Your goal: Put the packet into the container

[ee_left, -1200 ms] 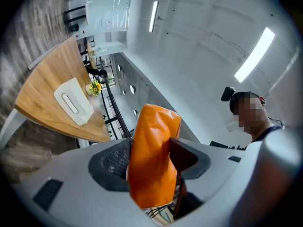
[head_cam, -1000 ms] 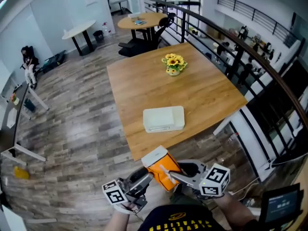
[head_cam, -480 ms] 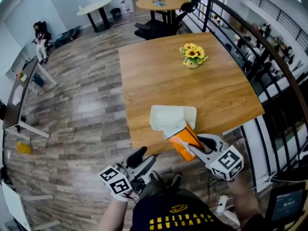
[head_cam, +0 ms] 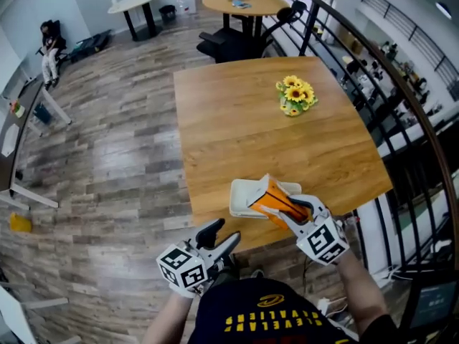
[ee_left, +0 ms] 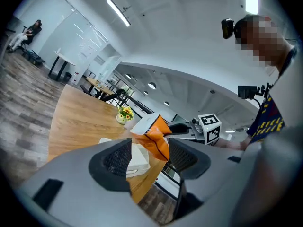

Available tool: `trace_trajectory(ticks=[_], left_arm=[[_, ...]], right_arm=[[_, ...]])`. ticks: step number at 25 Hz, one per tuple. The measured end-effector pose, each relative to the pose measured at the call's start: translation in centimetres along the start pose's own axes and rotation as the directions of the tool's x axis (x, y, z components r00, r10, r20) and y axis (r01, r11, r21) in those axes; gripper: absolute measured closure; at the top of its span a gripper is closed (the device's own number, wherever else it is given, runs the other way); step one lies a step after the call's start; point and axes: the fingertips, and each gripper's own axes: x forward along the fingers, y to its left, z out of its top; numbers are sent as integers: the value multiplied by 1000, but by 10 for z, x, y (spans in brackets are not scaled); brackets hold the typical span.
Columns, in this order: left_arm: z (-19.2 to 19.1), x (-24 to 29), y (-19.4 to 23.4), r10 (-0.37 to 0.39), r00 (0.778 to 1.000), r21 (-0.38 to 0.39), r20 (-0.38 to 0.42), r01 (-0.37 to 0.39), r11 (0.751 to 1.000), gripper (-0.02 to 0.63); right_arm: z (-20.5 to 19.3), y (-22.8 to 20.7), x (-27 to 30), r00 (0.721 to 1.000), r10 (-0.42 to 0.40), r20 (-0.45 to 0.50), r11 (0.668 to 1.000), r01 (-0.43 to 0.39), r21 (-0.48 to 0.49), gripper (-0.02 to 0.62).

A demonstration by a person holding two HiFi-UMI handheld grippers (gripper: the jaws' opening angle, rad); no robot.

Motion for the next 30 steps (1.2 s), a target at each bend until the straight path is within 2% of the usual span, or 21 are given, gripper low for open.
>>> trace_trajectory(ticks=[2, 7, 11, 15, 21, 30], left_arm=[[-3, 3, 17, -10, 1000, 0, -24, 10, 1000, 368], [-10, 0, 54, -29, 997, -61, -70, 25, 998, 368], [-12, 3, 66, -28, 995, -80, -99, 20, 997, 368], [-10, 7, 75, -4, 996, -100, -94, -5, 995, 368], [-8, 16, 73, 10, 996, -119, -89, -21, 993, 369], [-14, 28, 75, 19, 994, -131, -110, -34, 991, 369]], right_arm=[[2, -1, 19, 999, 5, -42, 997, -8, -79, 449], [1, 2, 60, 992, -22, -125, 975, -7, -221, 449], [-13, 7, 80, 982, -32, -184, 934, -36, -355, 449], [-27, 16, 97, 974, -15, -224, 887, -90, -453, 449], [-41, 26, 117, 964, 33, -263, 851, -165, -498, 449], [-60, 40, 140, 949, 107, -296, 854, -240, -461, 449]])
